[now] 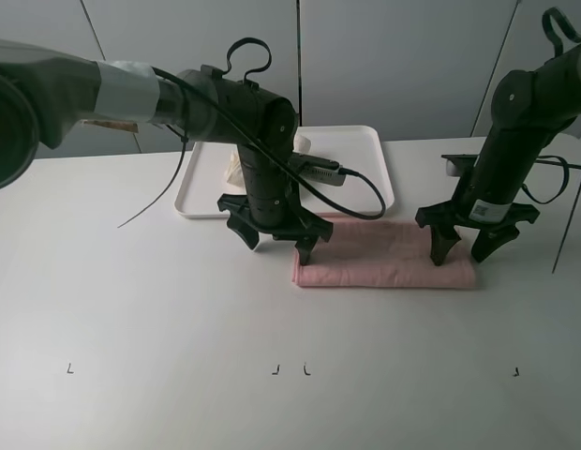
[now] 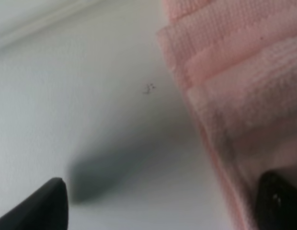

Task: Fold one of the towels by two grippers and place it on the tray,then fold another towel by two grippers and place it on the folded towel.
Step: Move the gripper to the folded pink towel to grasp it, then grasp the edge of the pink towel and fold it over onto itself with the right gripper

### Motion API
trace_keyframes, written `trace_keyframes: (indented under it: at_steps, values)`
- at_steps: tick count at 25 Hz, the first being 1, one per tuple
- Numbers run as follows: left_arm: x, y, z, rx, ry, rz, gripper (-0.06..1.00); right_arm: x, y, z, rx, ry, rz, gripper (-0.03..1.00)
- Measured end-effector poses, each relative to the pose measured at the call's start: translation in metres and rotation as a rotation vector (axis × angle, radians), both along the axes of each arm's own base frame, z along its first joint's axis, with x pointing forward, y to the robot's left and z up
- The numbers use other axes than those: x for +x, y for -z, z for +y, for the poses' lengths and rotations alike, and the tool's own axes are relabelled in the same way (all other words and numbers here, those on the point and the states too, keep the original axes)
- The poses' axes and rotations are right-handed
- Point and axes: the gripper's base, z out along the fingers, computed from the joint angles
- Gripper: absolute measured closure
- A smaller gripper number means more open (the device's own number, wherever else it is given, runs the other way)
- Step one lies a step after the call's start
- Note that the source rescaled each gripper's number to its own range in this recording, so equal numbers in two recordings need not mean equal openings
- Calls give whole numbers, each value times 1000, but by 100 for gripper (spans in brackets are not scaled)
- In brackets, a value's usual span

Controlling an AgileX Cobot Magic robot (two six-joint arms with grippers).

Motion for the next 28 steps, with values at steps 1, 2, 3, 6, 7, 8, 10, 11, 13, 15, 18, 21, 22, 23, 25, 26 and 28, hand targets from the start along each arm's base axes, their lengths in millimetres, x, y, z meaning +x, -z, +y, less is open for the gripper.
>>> trace_keyframes:
  at_steps: [1,2,3,6,7,8,10,11,13,15,18,21,22,23,25,26,28]
  values:
    - [0,0,0,0,0,0,-6,0,1,0,3,3,4,42]
    - [0,0,0,0,0,0,-6,0,3,1,9,8,12,48]
    - [0,0,0,0,0,0,-6,0,4,2,16,14,19,54]
    - [0,0,0,0,0,0,-6,-1,5,4,39,17,31,75]
    - [0,0,0,0,0,0,-6,0,5,5,50,19,30,83]
    - [0,0,0,0,0,0,-6,-1,6,6,57,16,34,91]
    - [0,0,0,0,0,0,-6,-1,6,6,61,2,33,92]
    - [0,0,0,0,0,0,-6,-1,6,6,61,0,34,92]
    - [0,0,0,0,1,0,-6,-1,6,6,62,-9,36,92]
    - [0,0,0,0,1,0,-6,-1,5,6,64,-17,37,92]
    - [0,0,0,0,1,0,-6,-1,1,6,65,-21,26,92]
    - [0,0,0,0,1,0,-6,-3,-4,6,66,-26,20,92]
    - [0,0,0,0,1,0,-6,-4,-8,5,67,-27,18,92]
    - [0,0,0,0,1,0,-6,-5,-12,5,68,-28,16,92]
    - [0,0,0,1,2,-1,-6,-6,-23,5,72,-31,2,92]
    - [0,0,0,3,3,-2,-6,-7,-28,6,76,-31,-3,92]
    - [0,0,0,3,3,-2,-6,-8,-38,7,90,-24,-16,92]
